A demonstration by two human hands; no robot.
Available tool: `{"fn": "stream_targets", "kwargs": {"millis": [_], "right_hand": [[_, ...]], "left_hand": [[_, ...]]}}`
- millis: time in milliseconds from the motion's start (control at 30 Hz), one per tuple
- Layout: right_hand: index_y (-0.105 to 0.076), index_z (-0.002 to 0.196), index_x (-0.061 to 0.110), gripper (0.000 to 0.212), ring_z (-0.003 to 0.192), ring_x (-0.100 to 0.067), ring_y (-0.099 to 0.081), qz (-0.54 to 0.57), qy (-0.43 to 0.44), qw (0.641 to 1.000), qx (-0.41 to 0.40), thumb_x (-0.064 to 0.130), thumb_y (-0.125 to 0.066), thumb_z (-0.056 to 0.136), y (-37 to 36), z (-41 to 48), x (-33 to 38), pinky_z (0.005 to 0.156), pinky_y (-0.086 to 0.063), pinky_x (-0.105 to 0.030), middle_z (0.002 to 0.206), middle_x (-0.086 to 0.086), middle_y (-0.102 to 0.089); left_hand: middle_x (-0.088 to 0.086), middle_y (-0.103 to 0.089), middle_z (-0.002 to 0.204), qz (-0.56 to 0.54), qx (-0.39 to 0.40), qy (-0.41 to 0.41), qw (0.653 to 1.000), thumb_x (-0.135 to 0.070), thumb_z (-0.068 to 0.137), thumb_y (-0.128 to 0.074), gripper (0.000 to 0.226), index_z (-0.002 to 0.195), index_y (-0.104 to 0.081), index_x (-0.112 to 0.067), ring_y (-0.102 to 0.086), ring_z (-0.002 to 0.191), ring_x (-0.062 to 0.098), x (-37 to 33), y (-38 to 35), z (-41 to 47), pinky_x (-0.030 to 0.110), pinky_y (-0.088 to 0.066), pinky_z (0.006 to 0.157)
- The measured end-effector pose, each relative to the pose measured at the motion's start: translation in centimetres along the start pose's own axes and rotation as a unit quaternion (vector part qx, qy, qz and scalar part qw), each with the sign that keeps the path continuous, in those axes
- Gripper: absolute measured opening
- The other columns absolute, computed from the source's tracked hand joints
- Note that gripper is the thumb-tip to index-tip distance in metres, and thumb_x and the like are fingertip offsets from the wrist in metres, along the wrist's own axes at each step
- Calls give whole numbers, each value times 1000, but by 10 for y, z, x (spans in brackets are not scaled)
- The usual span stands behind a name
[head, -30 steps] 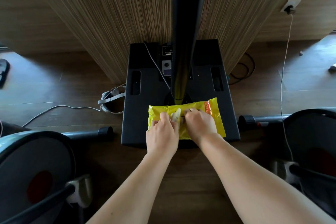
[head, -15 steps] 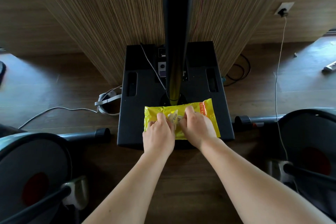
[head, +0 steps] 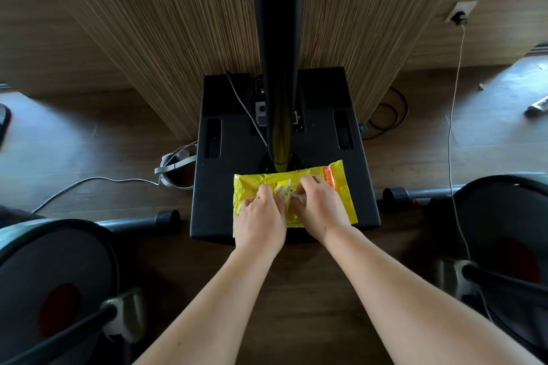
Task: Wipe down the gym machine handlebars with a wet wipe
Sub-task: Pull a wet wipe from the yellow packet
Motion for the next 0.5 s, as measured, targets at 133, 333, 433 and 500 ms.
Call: {"fn": "stream_targets", "kwargs": {"millis": [133,333,433,500], "right_hand": [[-52,85,15,20,71,-21,-54,76,-45,996,-26,22,-70,93,8,-2,-6,53,-37,-28,79,1,-57],[-59,98,15,14,69,-16,-59,148,-81,981,-100,20,-71,96,22,-5,-16,52,-41,-18,82,2,-65],[-63,130,18,30,95,-18,-68,149,-87,978,-116,12,-59,101,30,-7,-21,65,-43,-9,109,-4,-72],[-64,138,17,35,117,-20,-69,152,-82,978,-120,10,-55,104,33,-8,-23,84,-45,-14,126,-7,-73]], "left_hand": [[3,-65,110,17,6,-4,1000,-39,110,-34,21,105,-43,-21,-62,108,31,-2,1,-1,46,-51,81],[-4,-54,141,65,-29,-69,995,-43,108,-43,33,133,-53,-24,-49,134,24,-6,-4,1,44,-45,103],[-3,-39,164,59,19,-148,987,-37,109,-44,44,150,-47,-22,-32,155,21,-12,-13,2,39,-38,117],[-5,-21,174,71,67,-163,982,-36,111,-39,52,161,-33,-24,-15,162,18,-15,-21,2,39,-28,125]]}}
Point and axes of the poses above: each hand's wrist, its own z-axis towards the middle knuckle, its own y-axis out of the back of the hand, x = y × z, the point moved 3 cm from there along z, towards the middle knuckle
